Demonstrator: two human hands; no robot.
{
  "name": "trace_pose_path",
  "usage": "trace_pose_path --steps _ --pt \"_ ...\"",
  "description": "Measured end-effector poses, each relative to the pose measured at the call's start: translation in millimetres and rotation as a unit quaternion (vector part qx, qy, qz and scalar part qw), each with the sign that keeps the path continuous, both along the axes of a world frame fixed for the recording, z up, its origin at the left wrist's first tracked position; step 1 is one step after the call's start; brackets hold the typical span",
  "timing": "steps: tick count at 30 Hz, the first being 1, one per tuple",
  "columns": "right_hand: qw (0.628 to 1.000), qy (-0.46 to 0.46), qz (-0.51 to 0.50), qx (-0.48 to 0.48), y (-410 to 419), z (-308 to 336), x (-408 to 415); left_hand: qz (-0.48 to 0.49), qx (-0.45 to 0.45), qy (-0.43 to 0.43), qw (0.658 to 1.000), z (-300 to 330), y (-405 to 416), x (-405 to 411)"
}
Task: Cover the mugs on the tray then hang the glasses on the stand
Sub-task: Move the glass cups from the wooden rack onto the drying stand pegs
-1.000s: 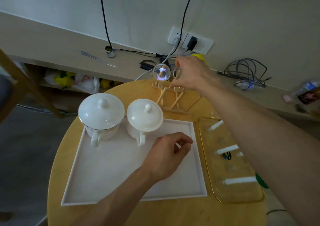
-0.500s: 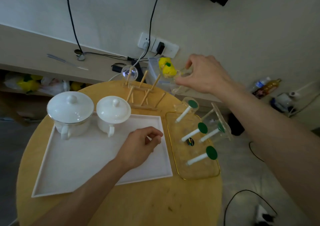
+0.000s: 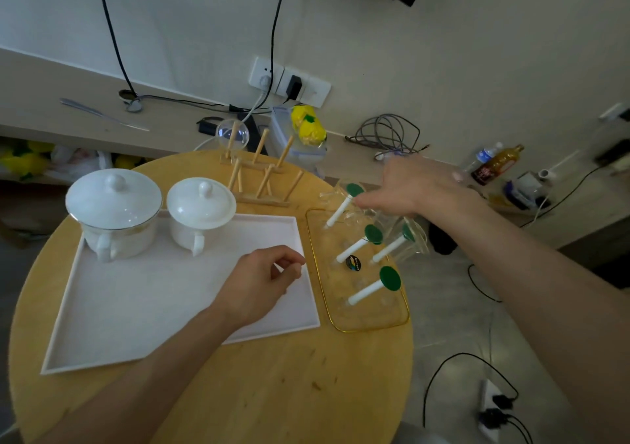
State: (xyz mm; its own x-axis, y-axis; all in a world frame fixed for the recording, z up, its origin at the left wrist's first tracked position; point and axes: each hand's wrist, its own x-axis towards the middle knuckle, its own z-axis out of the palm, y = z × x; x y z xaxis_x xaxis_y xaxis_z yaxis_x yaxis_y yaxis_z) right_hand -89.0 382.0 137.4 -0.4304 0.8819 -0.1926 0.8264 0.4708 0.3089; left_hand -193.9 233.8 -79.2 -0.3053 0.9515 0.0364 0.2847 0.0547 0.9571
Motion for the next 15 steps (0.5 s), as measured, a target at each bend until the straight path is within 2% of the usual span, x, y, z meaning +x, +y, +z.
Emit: trace_pose_path --steps 15 --pt "0.998 -0.032 -0.018 -0.049 4 -34 2 0.000 -0.001 -0.004 1.000 0 -1 -3"
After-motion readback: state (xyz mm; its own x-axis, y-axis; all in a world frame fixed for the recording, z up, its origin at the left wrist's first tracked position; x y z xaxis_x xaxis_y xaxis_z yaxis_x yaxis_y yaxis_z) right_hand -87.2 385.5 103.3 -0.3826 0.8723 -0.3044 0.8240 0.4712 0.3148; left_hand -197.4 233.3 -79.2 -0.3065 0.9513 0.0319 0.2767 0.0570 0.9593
